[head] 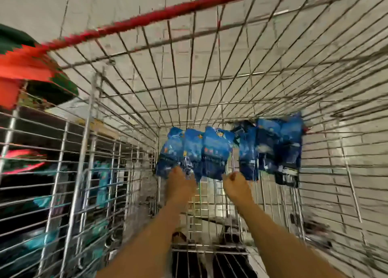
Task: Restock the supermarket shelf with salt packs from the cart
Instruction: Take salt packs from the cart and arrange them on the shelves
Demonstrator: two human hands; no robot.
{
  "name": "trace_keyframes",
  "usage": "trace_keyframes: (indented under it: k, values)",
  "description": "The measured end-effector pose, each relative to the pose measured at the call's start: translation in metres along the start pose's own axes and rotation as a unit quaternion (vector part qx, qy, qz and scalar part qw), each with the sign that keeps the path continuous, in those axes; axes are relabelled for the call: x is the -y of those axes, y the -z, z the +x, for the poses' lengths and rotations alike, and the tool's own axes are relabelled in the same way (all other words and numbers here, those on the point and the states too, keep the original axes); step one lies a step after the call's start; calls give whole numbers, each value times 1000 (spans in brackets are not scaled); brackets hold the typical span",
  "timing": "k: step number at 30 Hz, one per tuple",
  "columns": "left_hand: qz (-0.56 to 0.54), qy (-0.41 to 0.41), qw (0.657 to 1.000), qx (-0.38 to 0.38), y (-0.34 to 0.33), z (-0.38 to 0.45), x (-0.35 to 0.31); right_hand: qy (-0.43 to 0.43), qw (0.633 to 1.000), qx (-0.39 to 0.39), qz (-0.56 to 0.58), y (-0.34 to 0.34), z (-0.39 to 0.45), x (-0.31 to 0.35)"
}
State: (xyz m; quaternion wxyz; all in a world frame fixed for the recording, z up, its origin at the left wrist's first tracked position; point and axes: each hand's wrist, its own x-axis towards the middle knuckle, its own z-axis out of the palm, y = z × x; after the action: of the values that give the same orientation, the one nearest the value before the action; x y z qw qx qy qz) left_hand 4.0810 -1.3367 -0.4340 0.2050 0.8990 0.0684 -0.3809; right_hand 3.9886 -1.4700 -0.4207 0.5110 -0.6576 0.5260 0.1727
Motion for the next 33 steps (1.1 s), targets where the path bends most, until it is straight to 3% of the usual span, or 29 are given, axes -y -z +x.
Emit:
trace_keyframes:
  k: [3,6,10,15,18,21,26,33]
  values:
    - [111,-26,993,-28,-25,42,-4,16,999,-1,-36,-25,50,-9]
    - [201,-13,978,-59,-46,66,-11,10,999,-43,31,-46,85,-12]
    - [173,-27,969,-171,-63,76,-6,-22,994,-85,66,-69,116,-15]
    - [221,-20,966,-130,-69,79,0,-49,988,-145,22,-79,116,-26]
    - [117,-51,989,-81,-77,70,6,-7,988,-137,66,-79,112,-39]
    - [-18,-11,1000,-17,-74,66,17,-26,988,-74,135,-71,104,-53]
    - [-167,29,985,41,-44,55,21,-35,977,4,212,-31,71,-74]
    - [-263,25,961,76,24,-18,-6,-25,964,32,262,45,-19,-43]
